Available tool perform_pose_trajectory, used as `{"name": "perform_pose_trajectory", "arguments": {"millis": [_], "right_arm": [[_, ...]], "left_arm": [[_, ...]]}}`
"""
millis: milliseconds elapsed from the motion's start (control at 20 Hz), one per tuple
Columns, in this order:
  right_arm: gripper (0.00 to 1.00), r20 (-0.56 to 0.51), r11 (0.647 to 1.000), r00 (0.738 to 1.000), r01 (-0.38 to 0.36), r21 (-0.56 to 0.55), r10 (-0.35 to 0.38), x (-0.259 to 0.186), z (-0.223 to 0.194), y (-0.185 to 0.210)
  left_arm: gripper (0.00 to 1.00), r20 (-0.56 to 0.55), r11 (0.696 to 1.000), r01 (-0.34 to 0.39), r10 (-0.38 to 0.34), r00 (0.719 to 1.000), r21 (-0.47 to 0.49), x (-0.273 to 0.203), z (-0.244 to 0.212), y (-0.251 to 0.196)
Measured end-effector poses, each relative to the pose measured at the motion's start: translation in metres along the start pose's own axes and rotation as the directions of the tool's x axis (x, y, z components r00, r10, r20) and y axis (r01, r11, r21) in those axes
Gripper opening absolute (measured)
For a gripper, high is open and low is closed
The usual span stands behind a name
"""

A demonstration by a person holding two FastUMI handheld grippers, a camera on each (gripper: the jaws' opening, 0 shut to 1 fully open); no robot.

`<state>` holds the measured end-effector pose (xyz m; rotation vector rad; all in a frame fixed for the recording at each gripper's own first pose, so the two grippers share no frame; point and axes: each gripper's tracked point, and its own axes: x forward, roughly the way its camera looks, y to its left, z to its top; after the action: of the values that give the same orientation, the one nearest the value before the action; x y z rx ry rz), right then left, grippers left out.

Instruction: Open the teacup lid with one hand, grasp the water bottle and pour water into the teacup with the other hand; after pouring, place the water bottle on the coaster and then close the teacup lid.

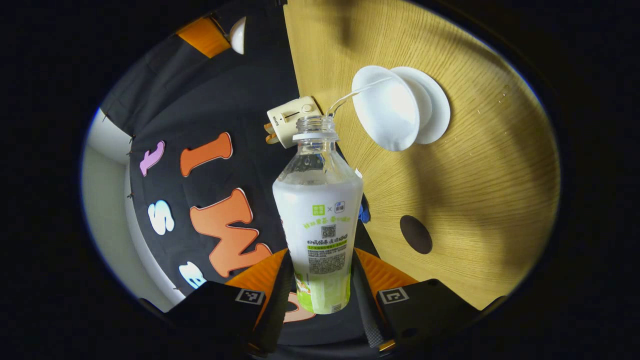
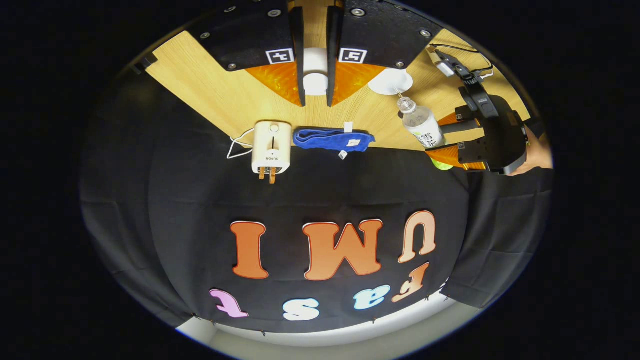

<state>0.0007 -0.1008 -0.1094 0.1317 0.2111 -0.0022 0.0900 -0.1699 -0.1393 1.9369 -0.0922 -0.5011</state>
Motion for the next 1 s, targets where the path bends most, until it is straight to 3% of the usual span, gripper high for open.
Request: {"name": "perform_pose_trajectory", "arguments": {"millis": [600, 1000], "right_arm": [[0.18, 0.0, 1.0, 1.0, -0.012, -0.007, 0.012, 0.001, -0.004, 0.002], [0.18, -0.012, 0.999, 0.999, -0.048, -0.007, 0.048, -0.005, -0.012, 0.008]], "left_arm": [[0.69, -0.024, 0.996, -0.02, 0.022, 0.999, 0.086, 0.009, -0.015, 0.019], [0.68, -0.003, 0.989, -0.004, 0.004, 1.0, 0.15, 0.014, 0.0, 0.012]]}}
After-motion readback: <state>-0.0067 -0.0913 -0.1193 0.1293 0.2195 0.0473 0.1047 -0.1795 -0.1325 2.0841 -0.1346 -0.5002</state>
